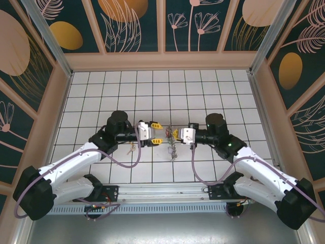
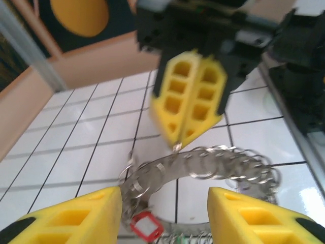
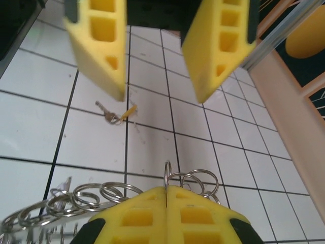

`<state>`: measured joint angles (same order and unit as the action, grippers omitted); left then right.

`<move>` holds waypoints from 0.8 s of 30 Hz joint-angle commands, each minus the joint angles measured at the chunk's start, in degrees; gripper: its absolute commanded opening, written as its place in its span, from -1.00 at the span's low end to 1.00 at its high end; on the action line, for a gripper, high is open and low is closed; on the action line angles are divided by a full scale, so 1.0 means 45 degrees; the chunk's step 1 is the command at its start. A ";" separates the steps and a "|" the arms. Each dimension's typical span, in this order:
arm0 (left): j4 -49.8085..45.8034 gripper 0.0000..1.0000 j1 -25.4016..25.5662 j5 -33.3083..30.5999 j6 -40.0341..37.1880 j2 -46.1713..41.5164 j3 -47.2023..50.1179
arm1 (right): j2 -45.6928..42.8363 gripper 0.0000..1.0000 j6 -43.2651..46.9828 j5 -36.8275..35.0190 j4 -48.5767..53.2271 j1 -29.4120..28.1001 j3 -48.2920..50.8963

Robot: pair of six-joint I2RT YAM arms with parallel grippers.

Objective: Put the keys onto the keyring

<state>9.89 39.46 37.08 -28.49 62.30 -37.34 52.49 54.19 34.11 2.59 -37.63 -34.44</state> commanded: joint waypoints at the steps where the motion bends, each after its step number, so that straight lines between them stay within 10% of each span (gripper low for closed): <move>1: -0.1482 0.11 0.0040 -0.3320 0.1965 -0.0401 -0.0670 | 0.0024 -1.00 0.0846 -0.0147 0.0497 -0.0115 -0.0873; 10: -0.5960 0.97 0.0040 -0.9989 1.1029 -0.1342 -0.3077 | 0.0245 -1.00 0.1602 -0.1860 0.1329 -0.0106 -0.1010; 24: -1.3173 0.84 -0.0222 -0.7415 1.7367 0.2327 -0.4993 | 0.1309 -1.00 -0.0568 -0.3543 0.1370 -0.0076 -0.1726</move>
<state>-40.84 38.92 0.75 40.82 71.88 -59.02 57.84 52.93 19.09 9.13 -37.74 -40.25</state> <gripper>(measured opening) 0.938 0.049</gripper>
